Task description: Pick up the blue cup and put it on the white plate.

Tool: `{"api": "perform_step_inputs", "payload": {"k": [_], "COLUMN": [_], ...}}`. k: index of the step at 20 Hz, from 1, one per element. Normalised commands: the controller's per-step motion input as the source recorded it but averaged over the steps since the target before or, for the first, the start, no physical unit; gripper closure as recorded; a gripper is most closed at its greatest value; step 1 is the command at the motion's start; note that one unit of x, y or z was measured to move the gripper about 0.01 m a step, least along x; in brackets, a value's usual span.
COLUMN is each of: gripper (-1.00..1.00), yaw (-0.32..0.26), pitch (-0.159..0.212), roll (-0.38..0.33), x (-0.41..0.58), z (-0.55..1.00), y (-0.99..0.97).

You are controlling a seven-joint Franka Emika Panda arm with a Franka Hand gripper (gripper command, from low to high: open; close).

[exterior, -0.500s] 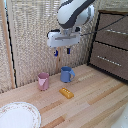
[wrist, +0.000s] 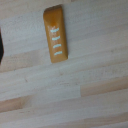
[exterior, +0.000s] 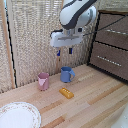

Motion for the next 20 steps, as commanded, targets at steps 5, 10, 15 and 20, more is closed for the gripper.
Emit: {"api": "perform_step_inputs", "payload": {"k": [5, 10, 15, 20], "gripper": [-1.0, -1.0, -1.0, -1.0], "yaw": [-0.006, -0.147, -0.265, -0.217], "pitch": [-0.004, -0.026, -0.002, 0.0], "roll": [0.057, 0.043, 0.008, -0.004], "x": [0.185, 0.167, 0.222, 0.29], "z": [0.0, -0.02, -0.05, -0.13], "y": [-0.64, -0.5, -0.27, -0.06]}}
